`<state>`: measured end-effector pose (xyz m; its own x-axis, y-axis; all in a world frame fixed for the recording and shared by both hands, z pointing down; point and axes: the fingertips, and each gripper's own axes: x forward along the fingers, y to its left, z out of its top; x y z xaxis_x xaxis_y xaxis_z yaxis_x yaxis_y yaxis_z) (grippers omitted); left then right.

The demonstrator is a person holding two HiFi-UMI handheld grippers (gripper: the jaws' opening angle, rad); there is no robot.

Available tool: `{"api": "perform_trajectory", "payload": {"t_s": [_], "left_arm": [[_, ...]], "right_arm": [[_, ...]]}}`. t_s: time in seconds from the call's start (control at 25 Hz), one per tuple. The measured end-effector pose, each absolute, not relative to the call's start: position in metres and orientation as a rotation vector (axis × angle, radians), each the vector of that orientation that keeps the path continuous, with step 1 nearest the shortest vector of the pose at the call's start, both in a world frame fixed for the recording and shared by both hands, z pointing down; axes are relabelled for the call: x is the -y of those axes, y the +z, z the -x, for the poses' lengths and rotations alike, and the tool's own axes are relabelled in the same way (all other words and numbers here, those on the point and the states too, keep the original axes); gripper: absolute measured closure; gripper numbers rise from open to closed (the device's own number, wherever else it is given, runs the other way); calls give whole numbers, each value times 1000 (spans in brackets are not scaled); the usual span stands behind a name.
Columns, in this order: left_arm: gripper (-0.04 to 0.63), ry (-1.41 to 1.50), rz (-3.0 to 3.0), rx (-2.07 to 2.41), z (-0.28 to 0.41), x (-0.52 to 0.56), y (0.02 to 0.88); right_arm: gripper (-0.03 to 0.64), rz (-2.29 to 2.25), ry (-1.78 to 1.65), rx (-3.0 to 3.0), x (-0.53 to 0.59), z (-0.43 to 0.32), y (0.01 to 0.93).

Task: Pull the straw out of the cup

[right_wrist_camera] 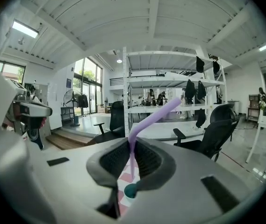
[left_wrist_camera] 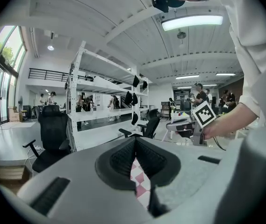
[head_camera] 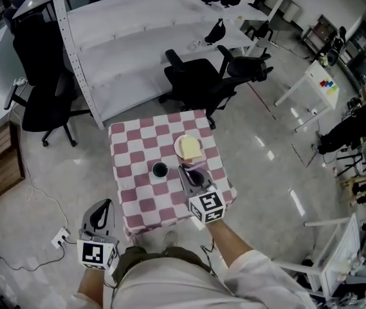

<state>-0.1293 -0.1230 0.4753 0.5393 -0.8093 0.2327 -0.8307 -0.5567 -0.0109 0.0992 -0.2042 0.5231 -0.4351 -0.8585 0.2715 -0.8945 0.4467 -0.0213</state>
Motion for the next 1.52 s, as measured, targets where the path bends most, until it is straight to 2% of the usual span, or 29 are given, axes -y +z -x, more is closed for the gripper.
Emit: {"api": "perform_trajectory", "payload": {"t_s": [0.84, 1.52], "left_arm": [[591, 273, -2820, 1246, 72, 125, 454], [591, 265, -2880, 1163, 47, 110, 445]], "right_arm": [[581, -1654, 66, 2554, 119, -124, 421], [581, -1723, 7, 2535, 58, -148, 396]]}}
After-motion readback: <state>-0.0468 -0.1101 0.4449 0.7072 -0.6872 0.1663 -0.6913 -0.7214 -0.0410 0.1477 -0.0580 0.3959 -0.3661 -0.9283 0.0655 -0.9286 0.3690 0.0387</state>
